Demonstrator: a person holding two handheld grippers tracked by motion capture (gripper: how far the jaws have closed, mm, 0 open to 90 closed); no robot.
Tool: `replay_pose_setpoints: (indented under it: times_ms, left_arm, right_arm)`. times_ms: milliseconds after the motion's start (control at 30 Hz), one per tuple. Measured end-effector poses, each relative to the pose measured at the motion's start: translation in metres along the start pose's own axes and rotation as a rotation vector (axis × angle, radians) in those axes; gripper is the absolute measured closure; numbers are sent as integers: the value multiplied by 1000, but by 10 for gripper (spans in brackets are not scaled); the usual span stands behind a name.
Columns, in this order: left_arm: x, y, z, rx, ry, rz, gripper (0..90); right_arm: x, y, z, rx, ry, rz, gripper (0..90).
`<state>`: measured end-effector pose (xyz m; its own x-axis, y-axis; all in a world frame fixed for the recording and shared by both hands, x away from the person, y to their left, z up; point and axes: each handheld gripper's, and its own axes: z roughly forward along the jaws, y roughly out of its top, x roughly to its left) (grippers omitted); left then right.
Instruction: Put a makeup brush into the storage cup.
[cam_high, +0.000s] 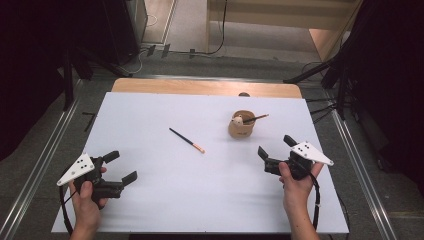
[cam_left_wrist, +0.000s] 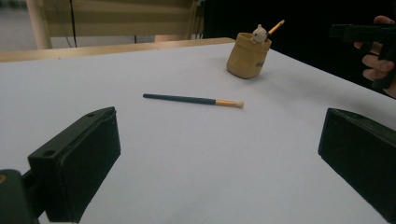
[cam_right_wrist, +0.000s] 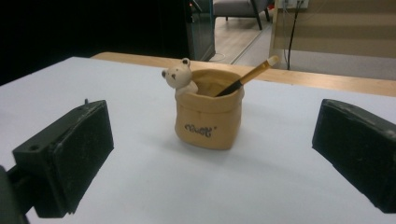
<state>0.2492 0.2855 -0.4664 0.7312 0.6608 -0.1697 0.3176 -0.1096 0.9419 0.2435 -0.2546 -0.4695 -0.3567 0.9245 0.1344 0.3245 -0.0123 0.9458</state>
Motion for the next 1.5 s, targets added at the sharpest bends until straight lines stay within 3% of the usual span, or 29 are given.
replay_pose_setpoints:
  times_ms: [233, 500, 1033, 1233, 1267, 1333, 1400, 1500]
  left_arm:
    - [-1, 0, 1, 3, -2, 5, 0]
    - [-6, 0, 5, 4, -18, 43, 0]
    - [-5, -2, 7, 0, -24, 21, 0]
    - [-6, -2, 8, 7, -24, 17, 0]
    - [-7, -1, 8, 7, -23, 20, 0]
    - [-8, 0, 8, 3, -28, 13, 0]
    - [-9, 1, 8, -7, -43, -9, 0]
    - [-11, 2, 10, 0, -46, -8, 0]
  right_arm:
    - [-6, -11, -14, 12, -10, 12, 0]
    - [-14, -21, -33, 4, -12, -4, 0]
    - [-36, -38, -86, -11, -49, -15, 0]
    - [-44, -40, -89, -10, -63, -4, 0]
    - [-46, -42, -88, -8, -56, 12, 0]
    - [-45, -43, -87, -10, -51, 0, 0]
    - [-44, -43, -87, -36, -16, -12, 0]
    - [-42, -41, -84, -39, -6, -12, 0]
